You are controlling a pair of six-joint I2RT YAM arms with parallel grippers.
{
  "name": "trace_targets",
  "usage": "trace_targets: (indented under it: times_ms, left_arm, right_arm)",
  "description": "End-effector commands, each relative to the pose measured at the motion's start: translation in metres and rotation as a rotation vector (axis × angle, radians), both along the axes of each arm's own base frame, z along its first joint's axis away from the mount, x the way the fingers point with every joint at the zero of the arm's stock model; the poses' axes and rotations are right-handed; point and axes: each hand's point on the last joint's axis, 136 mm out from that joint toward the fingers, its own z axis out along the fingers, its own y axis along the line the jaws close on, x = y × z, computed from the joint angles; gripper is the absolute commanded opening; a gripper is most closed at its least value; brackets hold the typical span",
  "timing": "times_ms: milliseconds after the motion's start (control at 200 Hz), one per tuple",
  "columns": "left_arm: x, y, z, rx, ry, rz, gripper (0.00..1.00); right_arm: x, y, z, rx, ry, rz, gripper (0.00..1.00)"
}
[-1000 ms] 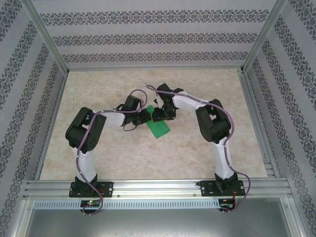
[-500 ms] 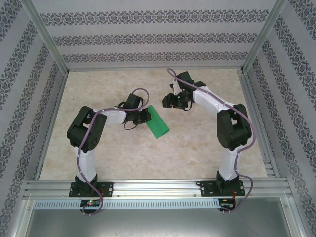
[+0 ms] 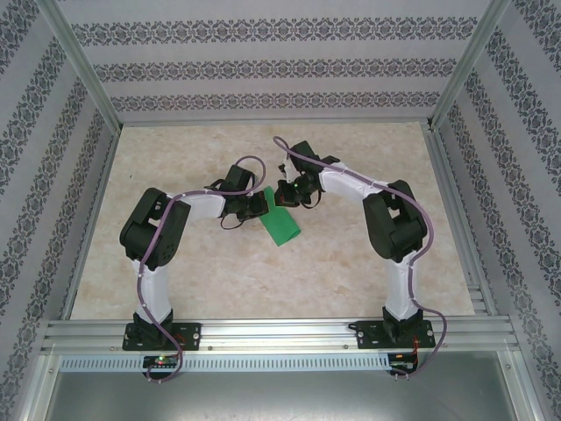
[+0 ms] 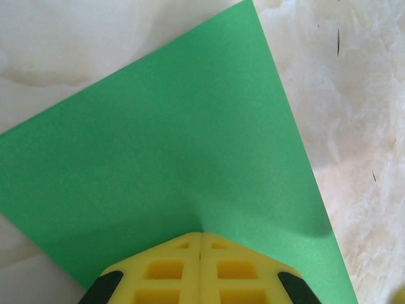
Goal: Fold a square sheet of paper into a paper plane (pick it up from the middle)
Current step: Fold the square sheet of paper in half at the center of the table.
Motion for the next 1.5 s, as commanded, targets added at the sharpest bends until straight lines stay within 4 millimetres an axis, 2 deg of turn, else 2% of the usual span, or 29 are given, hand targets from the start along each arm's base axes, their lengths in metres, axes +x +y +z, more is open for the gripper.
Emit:
trace_targets:
  times_ms: [0, 170, 490, 804, 1244, 1374, 1499]
  left_arm:
    - [-0.041, 0.023, -0.059, 0.161, 0.173, -0.002, 0.02]
    - [-0.043, 0.023, -0.06, 0.165, 0.181, -0.005, 0.01]
    - [-0.048, 0.023, -0.064, 0.177, 0.209, -0.023, 0.01]
    - [-0.052, 0.027, -0.069, 0.21, 0.233, -0.03, 0.0]
    - [-0.057, 0.029, -0.075, 0.224, 0.262, -0.041, 0.0]
    - [-0.058, 0.029, -0.076, 0.221, 0.264, -0.043, 0.0]
    - [-0.058, 0.029, -0.076, 0.222, 0.264, -0.044, 0.0]
  right_arm:
    - [0.015, 0.012, 0.009, 0.034, -0.028, -0.002, 0.01]
    - [0.02, 0.013, -0.004, 0.017, -0.011, -0.005, 0.01]
    - [0.016, 0.018, -0.022, 0.007, 0.041, 0.045, 0.02]
    - [0.021, -0.004, -0.046, -0.051, 0.072, 0.012, 0.03]
    - [0.021, -0.034, -0.062, -0.046, 0.093, 0.014, 0.03]
    - [0.03, -0.048, -0.054, -0.052, 0.068, -0.024, 0.02]
    - [0.043, -0.044, -0.02, -0.002, -0.02, -0.036, 0.02]
